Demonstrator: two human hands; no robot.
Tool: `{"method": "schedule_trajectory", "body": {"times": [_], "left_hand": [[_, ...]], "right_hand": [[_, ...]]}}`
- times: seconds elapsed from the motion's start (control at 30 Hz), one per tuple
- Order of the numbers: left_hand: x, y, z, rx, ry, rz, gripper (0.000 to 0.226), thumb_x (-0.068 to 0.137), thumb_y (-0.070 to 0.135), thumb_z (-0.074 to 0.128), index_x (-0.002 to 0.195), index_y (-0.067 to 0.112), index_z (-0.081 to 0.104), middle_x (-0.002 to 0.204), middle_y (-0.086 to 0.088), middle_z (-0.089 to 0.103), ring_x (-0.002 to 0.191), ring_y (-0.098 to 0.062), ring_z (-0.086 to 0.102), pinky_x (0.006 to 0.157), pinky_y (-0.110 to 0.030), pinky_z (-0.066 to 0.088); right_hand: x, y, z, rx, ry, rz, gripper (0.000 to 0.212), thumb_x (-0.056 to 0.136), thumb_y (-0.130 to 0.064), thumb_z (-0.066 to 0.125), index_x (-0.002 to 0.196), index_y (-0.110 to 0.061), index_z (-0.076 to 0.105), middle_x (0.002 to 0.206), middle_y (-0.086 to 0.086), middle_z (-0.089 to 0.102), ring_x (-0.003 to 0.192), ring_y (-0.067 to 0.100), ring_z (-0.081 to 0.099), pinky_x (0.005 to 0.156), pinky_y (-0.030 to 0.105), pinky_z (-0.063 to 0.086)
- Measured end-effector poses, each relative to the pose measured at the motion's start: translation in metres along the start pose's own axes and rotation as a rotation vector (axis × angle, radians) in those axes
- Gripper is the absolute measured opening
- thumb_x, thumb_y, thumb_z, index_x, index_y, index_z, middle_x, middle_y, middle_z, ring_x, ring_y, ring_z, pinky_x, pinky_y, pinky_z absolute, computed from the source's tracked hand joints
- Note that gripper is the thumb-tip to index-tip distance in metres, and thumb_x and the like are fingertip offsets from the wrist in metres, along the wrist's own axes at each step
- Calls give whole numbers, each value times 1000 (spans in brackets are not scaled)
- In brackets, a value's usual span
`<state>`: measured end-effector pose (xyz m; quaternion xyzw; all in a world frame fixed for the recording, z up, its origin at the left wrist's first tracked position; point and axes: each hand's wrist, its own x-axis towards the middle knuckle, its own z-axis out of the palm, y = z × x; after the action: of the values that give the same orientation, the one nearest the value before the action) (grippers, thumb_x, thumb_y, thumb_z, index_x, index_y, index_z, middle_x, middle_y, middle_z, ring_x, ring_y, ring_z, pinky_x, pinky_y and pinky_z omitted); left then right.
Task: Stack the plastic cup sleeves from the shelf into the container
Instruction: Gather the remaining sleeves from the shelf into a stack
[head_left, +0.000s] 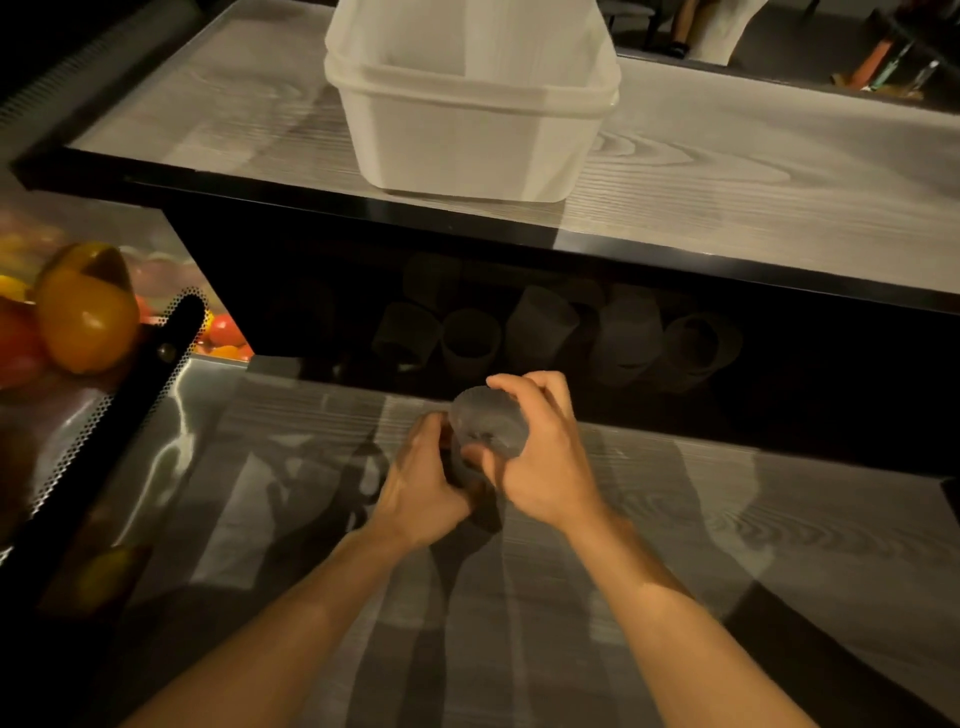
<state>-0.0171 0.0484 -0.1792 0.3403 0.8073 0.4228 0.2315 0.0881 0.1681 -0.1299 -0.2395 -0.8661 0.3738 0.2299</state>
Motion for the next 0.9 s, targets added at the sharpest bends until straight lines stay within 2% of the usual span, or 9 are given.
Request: {"method": "schedule_trajectory", "body": {"times": [0.13,0.2,0.4,0.5,0.57,0.7,0.8,0.83,0.9], "left_hand": [[0,-11,-15,19,-11,-24,69,69,34,87,125,33,47,120,13,59,110,-8,61,90,-36,58],[0,-15,-22,27,-14,-16,73,69,36,88,128,32,47,123,14,57,111,-7,61,91,-31,58],[-4,-23,-36,-1,25,8,74,68,33,89,130,25,48,121,15,54,110,-1,57,85,-12,49],[-1,-29,-46,54,-55,-3,77,64,34,85,129,27,46,122,12,51,112,-6,56,90,-21,52],[1,-32,-54,100,-88,-6,80,60,40,80,131,27,45,126,11,47,114,-10,55,94,-29,54],[14,-33,-72,47,48,-87,58,77,11,76,127,23,49,120,7,50,112,-13,56,94,-29,49],[38,-20,-83,-74,223,-227,42,90,2,63,127,17,50,116,0,55,111,-21,58,94,-34,51],[48,-15,-86,-97,234,-273,39,94,4,60,130,15,49,117,-3,55,111,-22,58,94,-36,50],[63,-2,-93,-90,213,-335,23,98,14,56,120,8,55,110,-5,55,106,-25,58,86,-36,47]], "right_hand": [[-3,0,22,8,186,-84,47,73,-26,90,112,-6,72,118,8,44,104,14,55,90,11,46],[-2,0,31,11,211,-101,44,76,-32,87,106,-5,73,117,11,45,106,20,56,89,17,50],[-7,-2,49,-54,-27,-26,58,75,-36,88,121,-14,62,127,-1,32,110,5,45,90,7,45],[-4,-10,47,-187,-198,43,74,73,-58,80,133,-26,52,126,-8,31,121,10,38,99,26,46],[2,-12,45,-256,-125,28,74,74,-70,70,131,-26,55,122,-9,40,120,11,38,97,29,41],[26,-22,45,-25,165,232,25,97,-42,61,104,-19,68,102,-6,56,100,11,55,84,29,50],[57,-37,46,-25,14,470,18,101,-25,58,90,-12,62,89,7,63,68,11,59,53,13,43],[66,-42,48,-58,-60,524,20,102,-24,57,86,-12,60,86,8,63,63,11,57,47,14,39],[78,-52,53,-87,-162,577,22,103,-26,53,89,-10,63,87,7,63,69,15,60,55,21,41]]}}
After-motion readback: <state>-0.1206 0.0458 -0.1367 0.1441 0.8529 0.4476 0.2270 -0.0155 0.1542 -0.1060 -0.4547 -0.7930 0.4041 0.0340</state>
